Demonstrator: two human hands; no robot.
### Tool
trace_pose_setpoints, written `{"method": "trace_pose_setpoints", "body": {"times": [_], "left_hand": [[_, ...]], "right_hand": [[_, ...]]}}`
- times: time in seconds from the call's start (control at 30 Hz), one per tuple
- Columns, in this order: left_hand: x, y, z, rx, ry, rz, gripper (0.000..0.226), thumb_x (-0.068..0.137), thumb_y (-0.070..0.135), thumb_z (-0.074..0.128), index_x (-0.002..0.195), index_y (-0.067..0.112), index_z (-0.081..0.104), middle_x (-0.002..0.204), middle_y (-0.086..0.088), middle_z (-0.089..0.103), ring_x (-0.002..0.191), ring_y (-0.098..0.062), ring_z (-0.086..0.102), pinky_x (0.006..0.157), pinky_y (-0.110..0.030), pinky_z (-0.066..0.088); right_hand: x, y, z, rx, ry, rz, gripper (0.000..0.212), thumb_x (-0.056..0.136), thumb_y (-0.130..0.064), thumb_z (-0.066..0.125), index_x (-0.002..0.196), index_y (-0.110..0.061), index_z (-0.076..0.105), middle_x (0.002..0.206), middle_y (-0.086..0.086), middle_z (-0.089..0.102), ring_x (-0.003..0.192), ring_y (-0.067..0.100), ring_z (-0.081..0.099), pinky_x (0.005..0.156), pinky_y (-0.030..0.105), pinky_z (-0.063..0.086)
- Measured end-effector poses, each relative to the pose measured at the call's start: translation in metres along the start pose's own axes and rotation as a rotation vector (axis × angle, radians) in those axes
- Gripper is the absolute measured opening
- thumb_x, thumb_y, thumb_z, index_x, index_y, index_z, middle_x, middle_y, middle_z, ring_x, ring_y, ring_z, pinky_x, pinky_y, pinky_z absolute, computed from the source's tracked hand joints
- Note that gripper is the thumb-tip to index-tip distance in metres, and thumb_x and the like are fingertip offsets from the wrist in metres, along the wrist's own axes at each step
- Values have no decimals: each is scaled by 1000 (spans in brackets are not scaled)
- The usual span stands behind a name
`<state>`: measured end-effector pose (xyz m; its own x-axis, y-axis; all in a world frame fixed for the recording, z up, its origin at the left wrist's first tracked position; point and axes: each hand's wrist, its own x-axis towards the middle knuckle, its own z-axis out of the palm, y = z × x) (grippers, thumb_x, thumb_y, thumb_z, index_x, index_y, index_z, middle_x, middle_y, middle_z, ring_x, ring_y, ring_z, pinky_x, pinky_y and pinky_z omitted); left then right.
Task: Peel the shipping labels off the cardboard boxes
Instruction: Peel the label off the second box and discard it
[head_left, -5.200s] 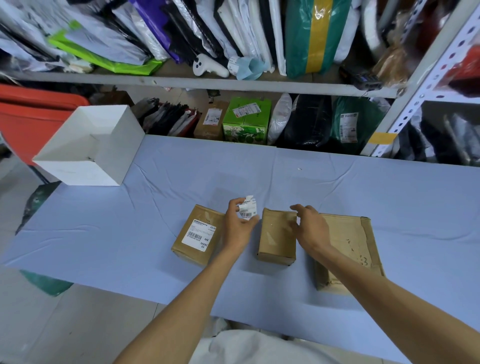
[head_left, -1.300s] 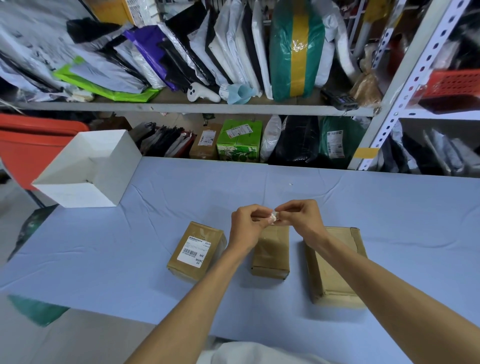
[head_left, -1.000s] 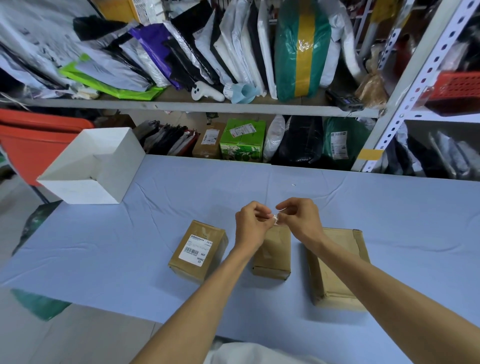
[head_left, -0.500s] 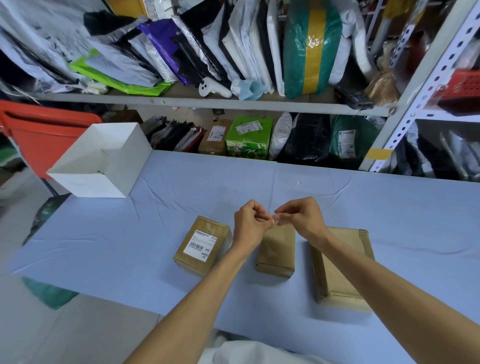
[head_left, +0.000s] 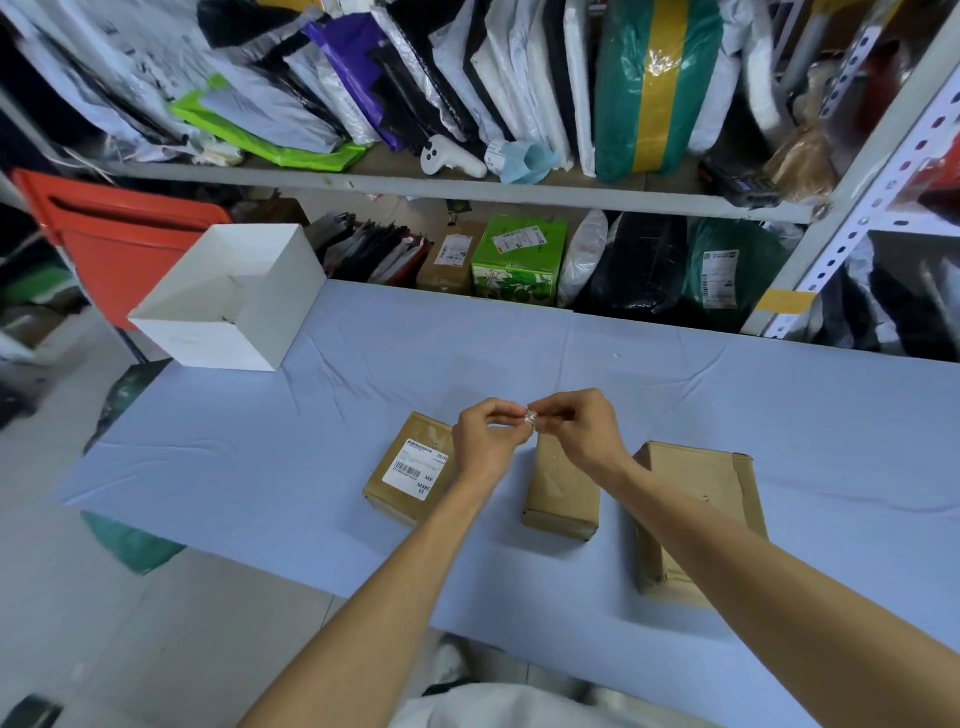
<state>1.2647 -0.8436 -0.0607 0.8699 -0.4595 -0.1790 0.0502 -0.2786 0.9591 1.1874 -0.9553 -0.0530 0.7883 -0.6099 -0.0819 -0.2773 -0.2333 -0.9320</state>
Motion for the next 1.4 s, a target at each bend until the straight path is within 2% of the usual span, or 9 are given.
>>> {"method": "trace_pose_setpoints", "body": {"times": [0.23, 0.37, 0.43, 0.53, 0.7, 0.87, 1.0, 1.13, 1.4], "left_hand": [[-3, -4, -32, -19, 45, -49, 9, 74, 18, 79, 82, 17, 74, 78, 0, 74, 71, -9, 69, 67, -24, 54], [-3, -7, -71, -51, 63, -33, 10, 75, 11, 78, 82, 17, 75, 84, -4, 75, 79, -17, 70, 78, -31, 56], [0, -9, -97, -39, 95, -10, 12, 74, 8, 77, 83, 16, 75, 84, -6, 75, 75, -10, 68, 74, -25, 55], [8, -10, -143, -17, 133, -3, 14, 73, 9, 78, 82, 18, 73, 83, -3, 73, 79, -11, 69, 77, -26, 56], [23, -14, -229, -44, 108, -8, 17, 74, 3, 76, 86, 14, 72, 88, -11, 72, 74, -14, 68, 79, -32, 58], [44, -11, -303, 31, 94, 4, 19, 75, 1, 74, 93, 9, 72, 83, -8, 71, 67, -3, 66, 72, -24, 58], [66, -4, -341, 73, 90, 18, 23, 75, -3, 69, 92, 12, 71, 80, -3, 71, 69, -2, 66, 68, -18, 56], [96, 3, -366, 126, 70, 19, 19, 76, 1, 69, 90, 13, 70, 84, -4, 71, 72, -5, 68, 72, -23, 59], [174, 21, -410, 627, 39, 92, 18, 84, 6, 56, 95, 15, 68, 96, -2, 70, 85, -20, 65, 76, -30, 54]], "right_hand": [[2, -13, 32, 48, -11, 8, 6, 77, -1, 73, 81, -6, 72, 74, 7, 72, 71, 21, 70, 73, 38, 59], [12, -34, 60, 28, -72, 27, 18, 70, -7, 82, 82, -6, 68, 70, 7, 71, 65, 14, 69, 61, 23, 55], [15, -48, 82, 51, -76, -3, 17, 69, -5, 82, 78, -7, 69, 68, 4, 70, 61, 9, 66, 56, 15, 49], [17, -75, 123, 25, -104, -72, 6, 71, -5, 77, 75, -8, 74, 69, 3, 71, 63, 9, 65, 59, 16, 47], [27, -117, 196, -29, -153, -111, 9, 71, -4, 75, 74, -11, 71, 66, 2, 67, 59, 9, 61, 53, 10, 44], [42, -155, 261, -90, -186, -152, 14, 70, -5, 78, 73, -14, 68, 66, 1, 67, 63, 16, 66, 60, 25, 53], [59, -179, 295, -103, -172, -160, 14, 66, -7, 80, 71, -13, 68, 64, -2, 66, 58, 8, 63, 49, 10, 46], [83, -195, 315, -126, -208, -182, 15, 65, -6, 80, 70, -14, 68, 62, -5, 66, 54, 2, 62, 48, 8, 45], [166, -223, 351, -241, -304, -269, 12, 68, -3, 76, 73, -12, 70, 65, -10, 64, 60, 2, 61, 59, 15, 46]]}}
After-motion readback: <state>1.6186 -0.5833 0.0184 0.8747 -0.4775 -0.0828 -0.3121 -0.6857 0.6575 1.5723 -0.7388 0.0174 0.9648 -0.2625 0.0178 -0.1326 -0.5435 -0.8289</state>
